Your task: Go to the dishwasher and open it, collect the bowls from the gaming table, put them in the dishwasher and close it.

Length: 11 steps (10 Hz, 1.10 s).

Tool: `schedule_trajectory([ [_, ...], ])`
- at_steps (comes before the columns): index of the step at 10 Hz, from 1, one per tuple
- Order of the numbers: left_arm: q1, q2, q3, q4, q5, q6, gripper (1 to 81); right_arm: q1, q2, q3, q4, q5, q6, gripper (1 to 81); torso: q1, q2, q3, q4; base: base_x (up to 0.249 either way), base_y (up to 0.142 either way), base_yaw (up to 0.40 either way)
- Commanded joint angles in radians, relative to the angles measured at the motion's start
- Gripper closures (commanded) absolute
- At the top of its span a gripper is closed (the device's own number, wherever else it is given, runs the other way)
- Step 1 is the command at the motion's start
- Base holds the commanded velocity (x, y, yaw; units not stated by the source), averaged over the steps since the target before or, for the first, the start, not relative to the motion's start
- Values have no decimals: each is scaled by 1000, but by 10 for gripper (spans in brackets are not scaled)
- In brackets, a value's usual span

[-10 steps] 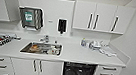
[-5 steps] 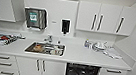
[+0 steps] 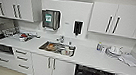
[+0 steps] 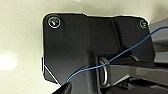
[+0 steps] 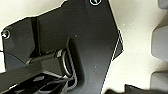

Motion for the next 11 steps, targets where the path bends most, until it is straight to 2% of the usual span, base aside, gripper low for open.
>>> schedule_trajectory([
  [1,-36,-7,2,0,54,4,10,75,-32,23,2,-31,27,10,0,0,0,0,0,0,343],
  [2,-36,-7,2,2,54,4,10,77,-40,25,-4,-31,50,10,0,0,0,0,0,0,343],
  [3,-36,-7,4,2,54,4,10,73,-55,31,-57,-13,84,10,0,0,0,0,0,0,338],
  [4,-36,-6,4,5,54,4,10,70,-57,37,-229,-10,274,10,0,0,0,0,0,0,338],
  [5,-38,-6,2,8,54,4,10,63,-52,37,-462,-17,504,10,0,0,0,0,0,0,337],
  [6,-36,-6,2,8,54,4,10,58,-43,31,-665,-43,700,10,0,0,0,0,0,0,335],
  [7,-36,-6,2,7,54,4,10,54,-34,36,-878,-115,878,10,0,0,0,0,0,0,327],
  [8,-36,-6,4,5,54,4,10,50,-28,27,-1046,-149,1027,10,0,0,0,0,0,0,322],
  [9,-36,-6,4,3,53,4,10,57,-28,14,-1127,-150,1110,10,0,0,0,0,0,0,320],
  [11,-38,-3,4,0,53,4,10,72,-34,1,-1136,-150,1114,10,0,0,0,0,0,0,319],
])
